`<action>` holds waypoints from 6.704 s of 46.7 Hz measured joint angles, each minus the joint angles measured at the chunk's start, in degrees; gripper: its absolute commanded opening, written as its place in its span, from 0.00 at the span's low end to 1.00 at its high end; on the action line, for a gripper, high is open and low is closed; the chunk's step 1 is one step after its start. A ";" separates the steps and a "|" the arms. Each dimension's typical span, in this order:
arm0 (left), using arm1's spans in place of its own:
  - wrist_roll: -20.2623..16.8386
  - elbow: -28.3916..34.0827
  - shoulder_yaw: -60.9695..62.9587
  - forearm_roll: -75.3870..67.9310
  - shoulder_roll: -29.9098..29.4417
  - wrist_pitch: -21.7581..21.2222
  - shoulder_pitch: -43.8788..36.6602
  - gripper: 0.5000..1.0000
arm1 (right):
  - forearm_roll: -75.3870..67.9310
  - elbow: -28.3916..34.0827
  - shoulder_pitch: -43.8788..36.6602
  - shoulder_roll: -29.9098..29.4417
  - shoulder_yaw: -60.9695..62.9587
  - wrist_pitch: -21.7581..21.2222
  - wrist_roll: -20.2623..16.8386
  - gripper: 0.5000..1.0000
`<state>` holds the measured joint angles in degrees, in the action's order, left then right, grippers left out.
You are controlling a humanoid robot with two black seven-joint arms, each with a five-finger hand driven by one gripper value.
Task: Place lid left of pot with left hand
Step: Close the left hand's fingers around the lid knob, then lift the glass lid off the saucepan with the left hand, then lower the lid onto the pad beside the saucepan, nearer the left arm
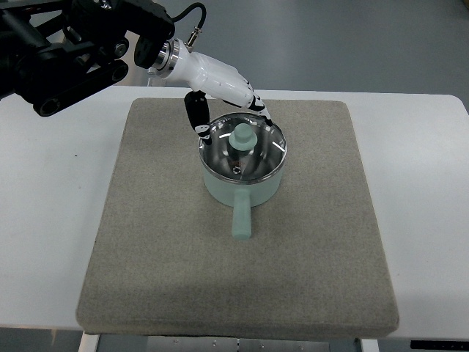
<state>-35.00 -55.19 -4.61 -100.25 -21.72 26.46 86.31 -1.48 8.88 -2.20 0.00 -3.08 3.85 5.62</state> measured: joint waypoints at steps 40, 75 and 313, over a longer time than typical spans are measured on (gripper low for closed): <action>0.00 -0.01 0.15 -0.92 0.70 0.00 -0.09 0.50 | -0.01 0.00 0.00 0.00 0.00 0.02 0.00 0.84; -0.01 0.85 0.47 -2.12 0.88 -0.22 -0.13 0.27 | 0.05 0.00 0.00 0.00 0.00 -0.02 0.00 0.84; 0.01 9.00 0.50 -4.59 -11.08 -0.52 -6.12 0.00 | -0.01 0.00 0.00 0.00 0.00 0.00 0.00 0.84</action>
<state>-34.99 -46.19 -4.11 -104.85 -32.80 25.94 80.19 -1.49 8.88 -2.20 0.00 -3.08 3.86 5.63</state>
